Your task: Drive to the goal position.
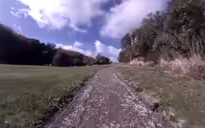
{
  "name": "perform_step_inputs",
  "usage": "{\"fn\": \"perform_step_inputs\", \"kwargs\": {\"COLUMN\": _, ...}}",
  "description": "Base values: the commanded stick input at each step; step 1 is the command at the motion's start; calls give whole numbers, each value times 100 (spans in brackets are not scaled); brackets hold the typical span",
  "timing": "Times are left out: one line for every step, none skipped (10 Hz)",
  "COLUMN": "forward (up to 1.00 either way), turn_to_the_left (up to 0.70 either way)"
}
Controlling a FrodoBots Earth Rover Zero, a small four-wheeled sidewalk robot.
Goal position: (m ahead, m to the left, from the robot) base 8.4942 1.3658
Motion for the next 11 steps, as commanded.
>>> {"fn": "perform_step_inputs", "kwargs": {"forward": 100, "turn_to_the_left": 0}}
{"fn": "perform_step_inputs", "kwargs": {"forward": 100, "turn_to_the_left": -2}}
{"fn": "perform_step_inputs", "kwargs": {"forward": 100, "turn_to_the_left": -4}}
{"fn": "perform_step_inputs", "kwargs": {"forward": 100, "turn_to_the_left": -40}}
{"fn": "perform_step_inputs", "kwargs": {"forward": 100, "turn_to_the_left": -40}}
{"fn": "perform_step_inputs", "kwargs": {"forward": 100, "turn_to_the_left": 0}}
{"fn": "perform_step_inputs", "kwargs": {"forward": 100, "turn_to_the_left": 0}}
{"fn": "perform_step_inputs", "kwargs": {"forward": 100, "turn_to_the_left": 0}}
{"fn": "perform_step_inputs", "kwargs": {"forward": 100, "turn_to_the_left": 0}}
{"fn": "perform_step_inputs", "kwargs": {"forward": 100, "turn_to_the_left": 0}}
{"fn": "perform_step_inputs", "kwargs": {"forward": 100, "turn_to_the_left": 0}}
